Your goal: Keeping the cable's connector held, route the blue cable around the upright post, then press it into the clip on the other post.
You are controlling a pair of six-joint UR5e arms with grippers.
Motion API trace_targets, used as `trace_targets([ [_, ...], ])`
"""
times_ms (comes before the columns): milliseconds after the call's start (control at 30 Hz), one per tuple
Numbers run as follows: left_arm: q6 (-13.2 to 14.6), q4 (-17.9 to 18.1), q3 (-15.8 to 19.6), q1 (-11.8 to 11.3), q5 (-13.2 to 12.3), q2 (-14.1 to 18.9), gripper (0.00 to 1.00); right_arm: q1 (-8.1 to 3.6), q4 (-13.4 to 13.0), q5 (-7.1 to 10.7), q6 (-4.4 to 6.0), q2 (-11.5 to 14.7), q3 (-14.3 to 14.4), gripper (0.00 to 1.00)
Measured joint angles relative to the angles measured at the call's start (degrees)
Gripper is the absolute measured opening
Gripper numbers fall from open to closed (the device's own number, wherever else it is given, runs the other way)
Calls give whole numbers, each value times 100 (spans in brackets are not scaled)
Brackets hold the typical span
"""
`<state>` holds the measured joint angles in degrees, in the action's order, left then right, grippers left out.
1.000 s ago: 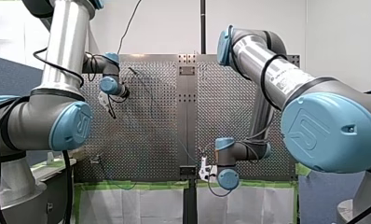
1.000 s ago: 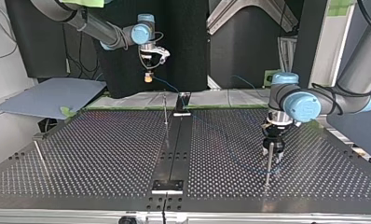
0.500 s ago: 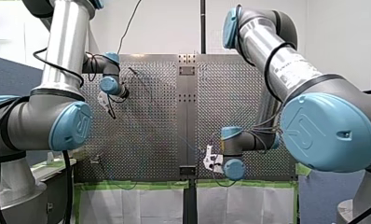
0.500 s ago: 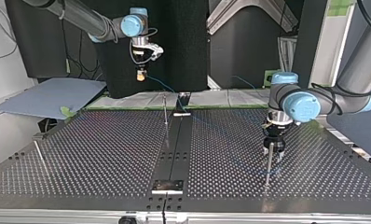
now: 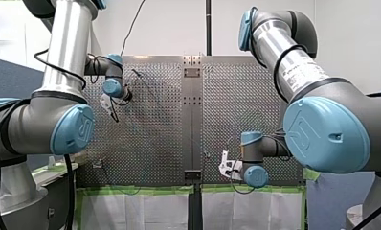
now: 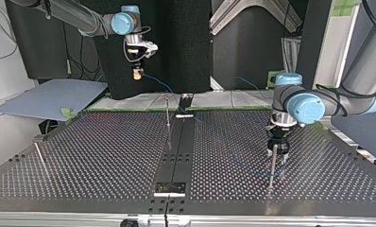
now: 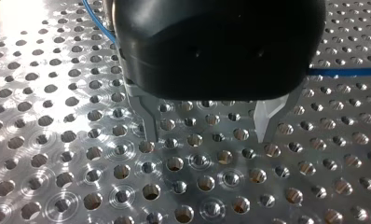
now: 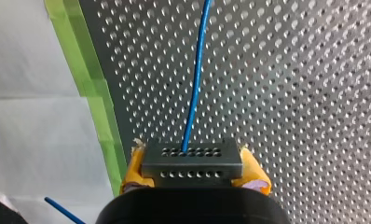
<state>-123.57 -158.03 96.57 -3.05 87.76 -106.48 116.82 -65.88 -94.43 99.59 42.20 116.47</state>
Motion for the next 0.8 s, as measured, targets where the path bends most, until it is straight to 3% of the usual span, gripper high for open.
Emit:
trace_targets([
  [200, 1, -14, 0, 7, 62, 0, 100, 19, -60, 293, -150, -13, -85, 0],
  [600, -8, -86, 0, 35, 196, 1, 100, 30, -41, 935, -235, -69, -189, 0],
  [700, -115, -113, 0, 41, 247, 1, 100, 40, 13, 1068, -267, -129, -238, 0],
  [800, -287, -140, 0, 42, 265, 1, 100, 49, 106, 1093, -321, -181, -284, 0],
])
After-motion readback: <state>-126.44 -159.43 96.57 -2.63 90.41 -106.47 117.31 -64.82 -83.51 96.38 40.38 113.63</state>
